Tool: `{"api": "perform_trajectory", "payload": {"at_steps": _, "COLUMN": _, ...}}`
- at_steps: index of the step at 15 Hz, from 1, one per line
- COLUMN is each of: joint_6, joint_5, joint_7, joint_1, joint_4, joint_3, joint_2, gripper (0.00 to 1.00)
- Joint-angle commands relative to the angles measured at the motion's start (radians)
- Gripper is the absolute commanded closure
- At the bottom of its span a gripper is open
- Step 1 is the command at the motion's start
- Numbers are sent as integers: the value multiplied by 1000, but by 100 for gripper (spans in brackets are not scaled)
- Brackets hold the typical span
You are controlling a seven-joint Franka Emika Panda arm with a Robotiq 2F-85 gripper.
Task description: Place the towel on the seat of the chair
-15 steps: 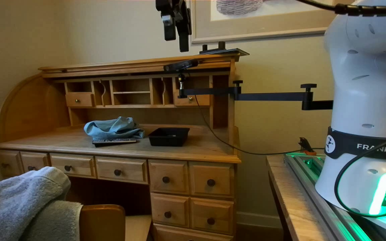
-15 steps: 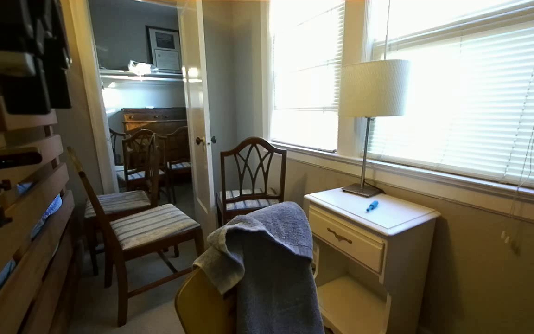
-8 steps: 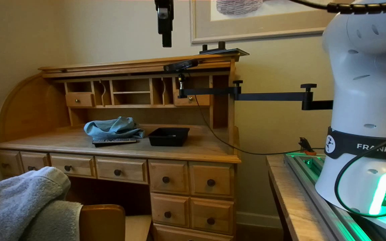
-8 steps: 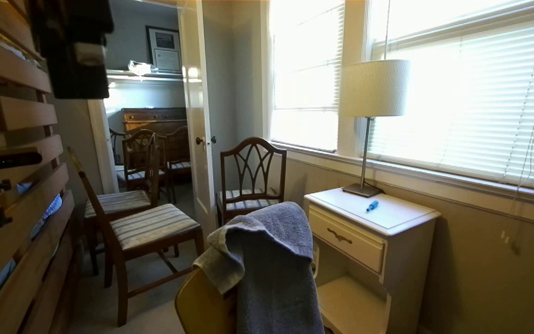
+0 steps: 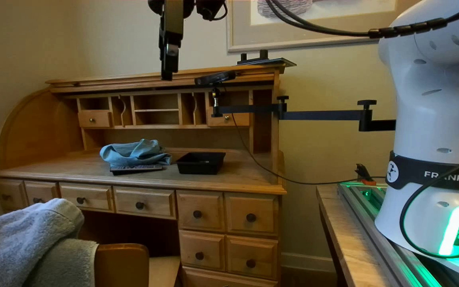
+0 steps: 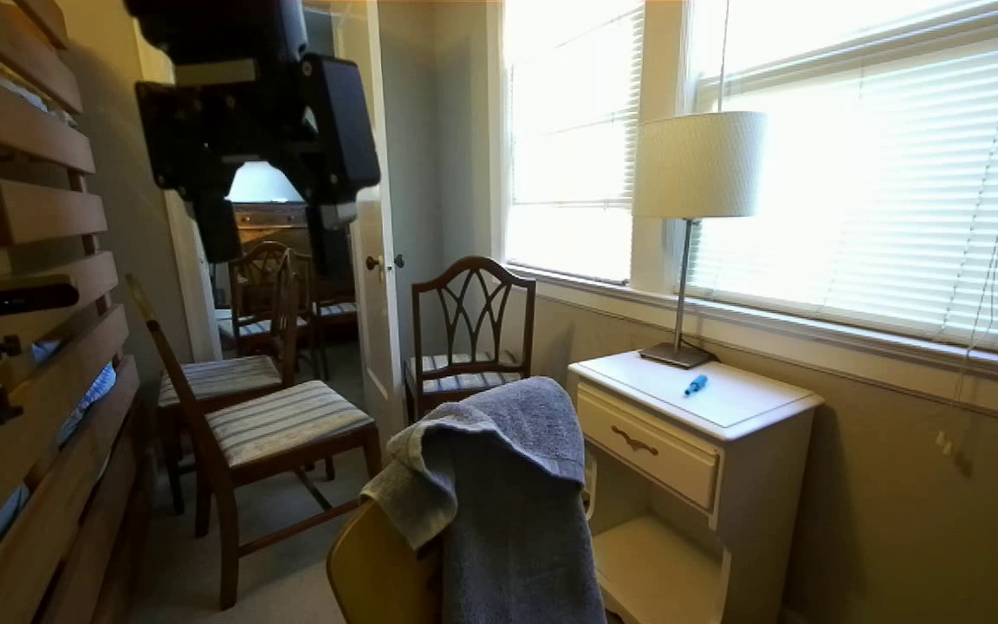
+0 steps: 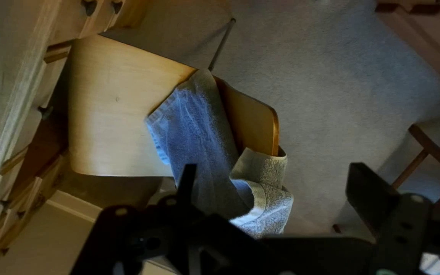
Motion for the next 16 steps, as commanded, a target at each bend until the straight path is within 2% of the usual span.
{"api": "perform_trajectory", "payload": {"at_steps": 1, "joint_6": -2, "joint_5": 3, "joint_7": -2, "joint_1": -8, "joint_4": 5, "joint_3": 6, "joint_2": 14, "gripper": 0}}
{"api": "perform_trajectory", "payload": {"at_steps": 5, "joint_6": -23, "joint_5": 6, "joint_7": -17, "joint_1": -6, "joint_4": 8, "joint_3": 4, "joint_2": 17, "gripper": 0}}
{"api": "perform_trajectory", "payload": {"at_steps": 7, "joint_6": -2, "joint_5": 23, "joint_7": -11, "joint_1": -7, "joint_4": 44, "joint_3": -4, "joint_2": 99, "gripper": 0}}
{"api": "perform_trajectory", "payload": {"at_steps": 9, "joint_6": 62, "joint_5": 69, "joint_7": -71, "joint_1": 9, "joint_4": 77, "joint_3": -18, "joint_2": 204, "gripper": 0}}
{"api": "perform_trajectory", "payload": {"at_steps": 14, "joint_6": 212, "joint_5": 267, "joint_7": -224, "joint_1": -8, "joint_4": 164, "joint_3": 21, "joint_2": 420, "gripper": 0}}
{"api": "perform_trajectory", "payload": {"at_steps": 16, "joint_6": 215, "joint_5": 371, "joint_7": -227, "joint_1": -29, "joint_4": 216, "joint_3": 55, "joint_2": 487, "gripper": 0}}
